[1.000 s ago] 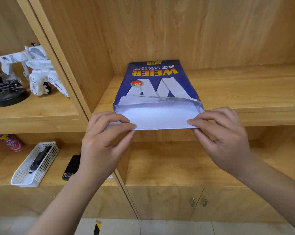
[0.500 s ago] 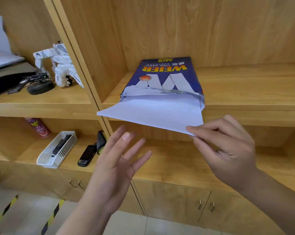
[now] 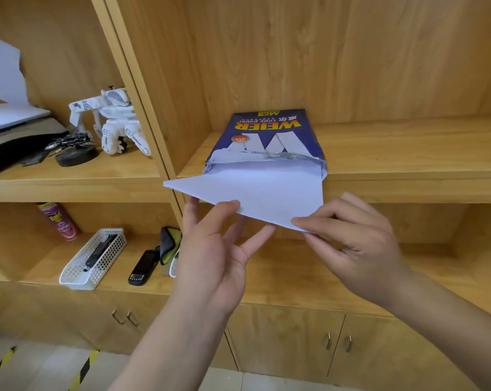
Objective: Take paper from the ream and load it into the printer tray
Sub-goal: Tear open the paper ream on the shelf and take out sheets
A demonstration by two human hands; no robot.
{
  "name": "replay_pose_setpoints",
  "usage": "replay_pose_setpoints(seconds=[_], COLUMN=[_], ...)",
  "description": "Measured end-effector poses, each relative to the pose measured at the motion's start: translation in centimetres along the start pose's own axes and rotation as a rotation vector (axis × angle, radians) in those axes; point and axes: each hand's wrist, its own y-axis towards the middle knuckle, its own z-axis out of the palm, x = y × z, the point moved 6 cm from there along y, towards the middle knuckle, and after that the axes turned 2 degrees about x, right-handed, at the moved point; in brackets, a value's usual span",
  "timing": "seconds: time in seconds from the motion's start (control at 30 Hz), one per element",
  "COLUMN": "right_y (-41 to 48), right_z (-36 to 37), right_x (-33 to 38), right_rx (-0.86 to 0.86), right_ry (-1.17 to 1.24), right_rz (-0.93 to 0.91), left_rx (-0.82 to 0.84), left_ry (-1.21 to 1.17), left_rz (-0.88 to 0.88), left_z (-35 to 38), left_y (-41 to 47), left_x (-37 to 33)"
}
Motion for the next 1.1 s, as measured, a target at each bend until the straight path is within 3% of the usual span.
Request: replay_pose_setpoints(seconds=[0.47,0.9,1.1], right_y=[-0.1,-2.7,-0.2], right_z=[-0.1,-3.1,-4.1], right_x=[10.0,10.5,9.5], right_rx=[0.111,-0.077,0.063], right_ry=[0.006,0.202,0.097], right_rz=[0.110,0.653,0.865], left_rx=[0.088,0.306,0.386], left_ry=[0.039,0.099,0.193], left_rz=[-0.037,-0.085,-0.081], left_z=[-5.6,-12.9,-16.1], left_y=[-4.2,-9.3,-10.6], left_x=[-4.8,-9.2,-11.4])
